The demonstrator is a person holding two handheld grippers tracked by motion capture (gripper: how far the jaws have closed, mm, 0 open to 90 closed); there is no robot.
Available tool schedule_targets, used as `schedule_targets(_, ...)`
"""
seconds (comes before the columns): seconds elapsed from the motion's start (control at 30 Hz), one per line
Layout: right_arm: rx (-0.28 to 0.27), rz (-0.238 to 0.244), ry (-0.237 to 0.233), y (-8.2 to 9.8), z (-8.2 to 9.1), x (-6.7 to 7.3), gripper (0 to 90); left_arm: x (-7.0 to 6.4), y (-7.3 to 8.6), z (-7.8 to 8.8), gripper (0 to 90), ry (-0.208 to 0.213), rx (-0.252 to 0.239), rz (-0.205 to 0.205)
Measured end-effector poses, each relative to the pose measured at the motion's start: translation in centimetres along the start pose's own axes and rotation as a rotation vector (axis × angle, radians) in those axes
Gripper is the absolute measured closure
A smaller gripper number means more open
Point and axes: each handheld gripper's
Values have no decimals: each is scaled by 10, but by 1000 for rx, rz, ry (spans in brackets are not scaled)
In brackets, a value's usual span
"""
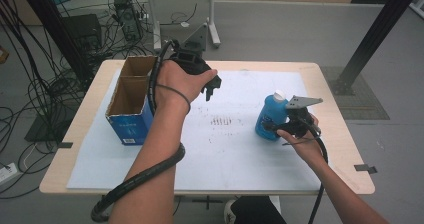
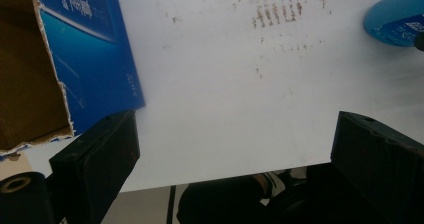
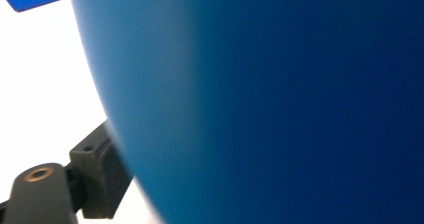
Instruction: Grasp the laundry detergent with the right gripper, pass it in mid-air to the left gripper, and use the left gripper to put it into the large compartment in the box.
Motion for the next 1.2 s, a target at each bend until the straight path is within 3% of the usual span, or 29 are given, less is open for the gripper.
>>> schedule_targets(0.27,-9,0,3,1,1,-1,235,-1,0,-2,59,-3,3,-2)
schedule_targets(0.57,-16,8,-26,2,-1,-2,372,0,0,-3,59,-6,4,-2)
schedule_targets(1.2,-24,8,-38,2,-2,-2,399,-1,0,-2,59,-11,1,-2)
Point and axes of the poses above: each handheld gripper's, and its own axes: z roughly backward along the jaws, y roughly out of its underside, x roughly to its left
